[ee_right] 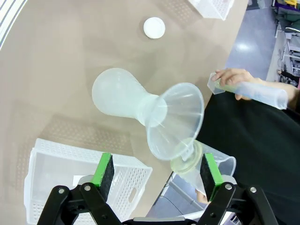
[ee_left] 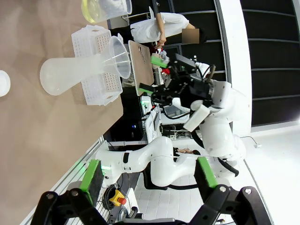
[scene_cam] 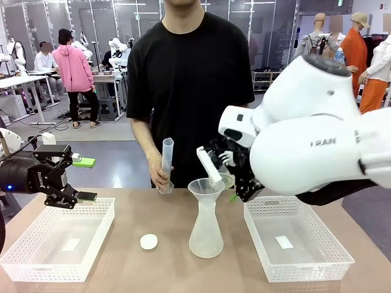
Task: Prepare the solutions needed for the experiment.
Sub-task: Pick up the Plastic Funnel and insert it into the Big flask, then once the solution is in the Big flask , pick up the Plastic Funnel and place it back into the right Organizing basket.
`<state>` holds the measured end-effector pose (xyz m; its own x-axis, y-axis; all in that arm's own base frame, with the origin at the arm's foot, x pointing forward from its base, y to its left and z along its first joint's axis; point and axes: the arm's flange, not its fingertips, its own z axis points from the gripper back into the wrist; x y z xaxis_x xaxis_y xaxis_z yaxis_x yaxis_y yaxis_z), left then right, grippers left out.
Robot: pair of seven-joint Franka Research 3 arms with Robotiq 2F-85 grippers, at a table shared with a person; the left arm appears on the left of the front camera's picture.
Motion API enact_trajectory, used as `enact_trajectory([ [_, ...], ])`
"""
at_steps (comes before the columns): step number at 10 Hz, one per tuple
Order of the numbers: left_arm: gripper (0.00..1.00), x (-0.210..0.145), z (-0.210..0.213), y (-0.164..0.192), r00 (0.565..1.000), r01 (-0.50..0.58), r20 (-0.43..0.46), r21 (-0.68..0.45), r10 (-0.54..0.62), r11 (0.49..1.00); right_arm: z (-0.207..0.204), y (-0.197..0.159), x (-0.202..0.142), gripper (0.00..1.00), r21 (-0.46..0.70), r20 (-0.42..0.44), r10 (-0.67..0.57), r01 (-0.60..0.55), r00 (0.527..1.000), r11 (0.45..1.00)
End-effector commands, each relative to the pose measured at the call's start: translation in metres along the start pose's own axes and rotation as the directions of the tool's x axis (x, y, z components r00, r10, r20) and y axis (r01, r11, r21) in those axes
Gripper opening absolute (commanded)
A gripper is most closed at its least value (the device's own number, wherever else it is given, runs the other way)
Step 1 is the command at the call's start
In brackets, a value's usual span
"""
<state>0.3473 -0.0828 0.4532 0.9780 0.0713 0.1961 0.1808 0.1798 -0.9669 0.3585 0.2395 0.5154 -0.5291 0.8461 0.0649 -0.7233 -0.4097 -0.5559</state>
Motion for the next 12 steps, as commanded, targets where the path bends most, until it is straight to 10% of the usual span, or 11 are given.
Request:
enact_trajectory([
  [1,1.00,0.000,-0.001,-0.002,1.000,-0.002,-0.005,-0.012,0.002,1.000,0.018,-0.001,-0.013,0.93,-0.005,0.049,-0.008,0.008,0.999,1.000],
  [12,1.00,0.000,-0.001,-0.002,1.000,-0.002,-0.005,-0.012,0.002,1.000,0.012,-0.002,-0.004,0.93,-0.011,0.006,-0.012,0.012,1.000,1.000],
])
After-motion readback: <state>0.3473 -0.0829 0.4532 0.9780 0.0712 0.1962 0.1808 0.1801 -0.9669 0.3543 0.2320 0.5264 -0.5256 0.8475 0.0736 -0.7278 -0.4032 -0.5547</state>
